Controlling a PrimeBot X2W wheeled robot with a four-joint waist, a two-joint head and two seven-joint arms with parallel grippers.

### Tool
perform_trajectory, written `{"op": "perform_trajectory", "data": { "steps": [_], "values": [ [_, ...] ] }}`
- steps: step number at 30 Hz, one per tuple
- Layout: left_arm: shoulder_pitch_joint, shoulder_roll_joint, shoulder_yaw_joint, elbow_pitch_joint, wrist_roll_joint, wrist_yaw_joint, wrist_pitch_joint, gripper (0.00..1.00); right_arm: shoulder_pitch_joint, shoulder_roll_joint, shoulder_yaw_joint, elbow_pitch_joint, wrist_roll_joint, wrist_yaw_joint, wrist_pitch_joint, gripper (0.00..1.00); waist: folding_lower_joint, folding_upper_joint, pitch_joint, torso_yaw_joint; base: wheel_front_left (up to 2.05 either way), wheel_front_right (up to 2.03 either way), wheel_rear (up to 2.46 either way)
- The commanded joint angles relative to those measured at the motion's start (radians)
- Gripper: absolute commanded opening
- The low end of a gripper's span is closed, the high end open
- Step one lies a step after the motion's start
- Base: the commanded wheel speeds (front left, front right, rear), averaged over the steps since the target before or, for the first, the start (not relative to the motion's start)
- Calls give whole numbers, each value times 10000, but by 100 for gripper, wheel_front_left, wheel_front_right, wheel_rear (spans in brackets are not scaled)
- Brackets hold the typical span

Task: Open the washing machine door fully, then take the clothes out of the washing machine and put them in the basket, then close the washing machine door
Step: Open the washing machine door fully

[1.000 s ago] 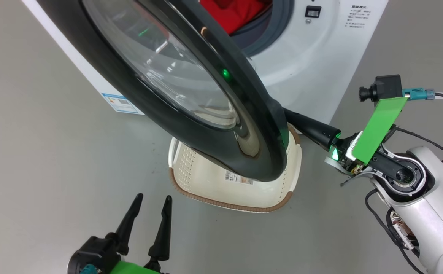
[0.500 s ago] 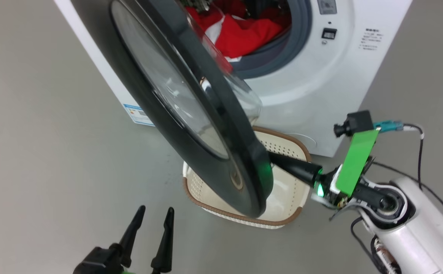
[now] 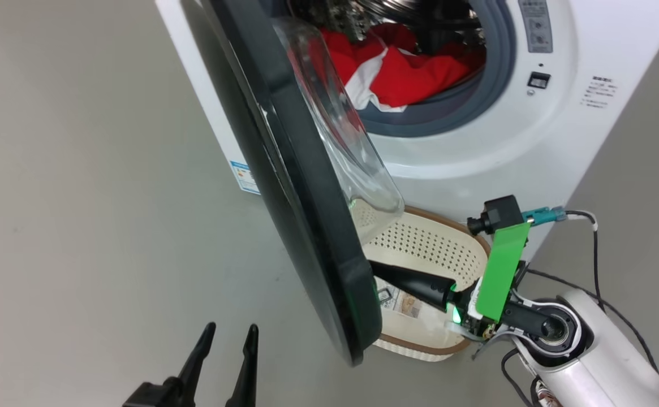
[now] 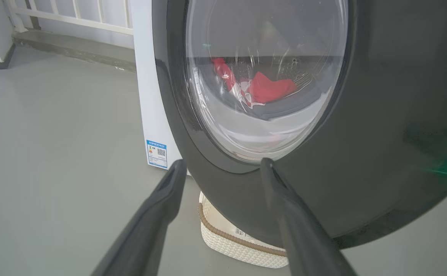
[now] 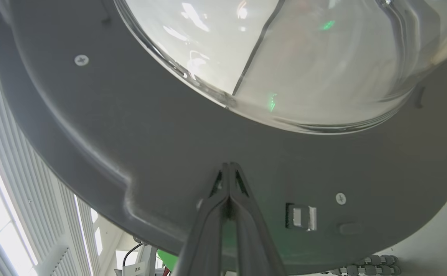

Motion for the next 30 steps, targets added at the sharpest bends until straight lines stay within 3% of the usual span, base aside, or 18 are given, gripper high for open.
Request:
{"op": "perform_trajectory", "data": {
  "steps": [1, 9, 30],
  "values": [
    [62, 104, 335, -270, -40, 87, -92, 100, 67, 258, 139, -311, -136, 52, 111, 0, 0, 0, -146, 217, 0, 0, 0],
    [203, 104, 513, -310, 25, 177, -92, 100, 256, 567, 182, -361, -285, 52, 325, 0, 0, 0, -328, 570, 0, 0, 0],
    [362, 104, 960, -583, -85, 515, -92, 100, -43, 956, 586, -225, -420, 52, 391, 0, 0, 0, -224, 710, 0, 0, 0]
  ]
}}
